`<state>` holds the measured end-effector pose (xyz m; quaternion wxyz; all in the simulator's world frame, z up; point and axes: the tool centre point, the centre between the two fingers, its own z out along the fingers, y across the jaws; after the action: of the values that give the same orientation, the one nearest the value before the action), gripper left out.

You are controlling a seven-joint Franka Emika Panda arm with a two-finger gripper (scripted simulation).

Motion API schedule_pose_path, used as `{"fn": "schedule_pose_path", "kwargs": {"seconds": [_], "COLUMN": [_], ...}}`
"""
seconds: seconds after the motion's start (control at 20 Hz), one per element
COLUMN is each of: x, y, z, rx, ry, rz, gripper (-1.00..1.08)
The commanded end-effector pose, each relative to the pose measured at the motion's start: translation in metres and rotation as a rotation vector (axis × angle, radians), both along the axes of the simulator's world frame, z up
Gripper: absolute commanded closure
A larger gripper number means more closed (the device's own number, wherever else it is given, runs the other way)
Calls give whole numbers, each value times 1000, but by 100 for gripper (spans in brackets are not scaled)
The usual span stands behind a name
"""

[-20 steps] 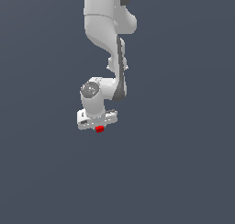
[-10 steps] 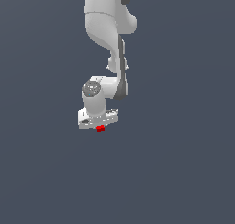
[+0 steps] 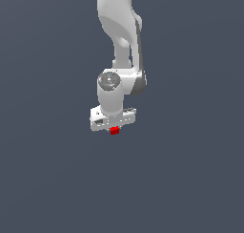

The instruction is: Pick up the red cube and move it to a goal position.

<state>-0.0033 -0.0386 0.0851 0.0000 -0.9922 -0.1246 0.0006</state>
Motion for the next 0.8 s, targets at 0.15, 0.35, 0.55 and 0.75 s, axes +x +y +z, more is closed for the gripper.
{"fn": "schedule_pose_path", "kwargs": {"seconds": [0.15,0.35,0.55,0.75], "x": [11,18,22,25], "y": [42,63,76,81], "z": [44,67,81,86], "rx": [-1,-1,0,0], "ry": [-1,-1,-1,-1], "rz": [1,1,1,1], "gripper": [108,108,108,108]}}
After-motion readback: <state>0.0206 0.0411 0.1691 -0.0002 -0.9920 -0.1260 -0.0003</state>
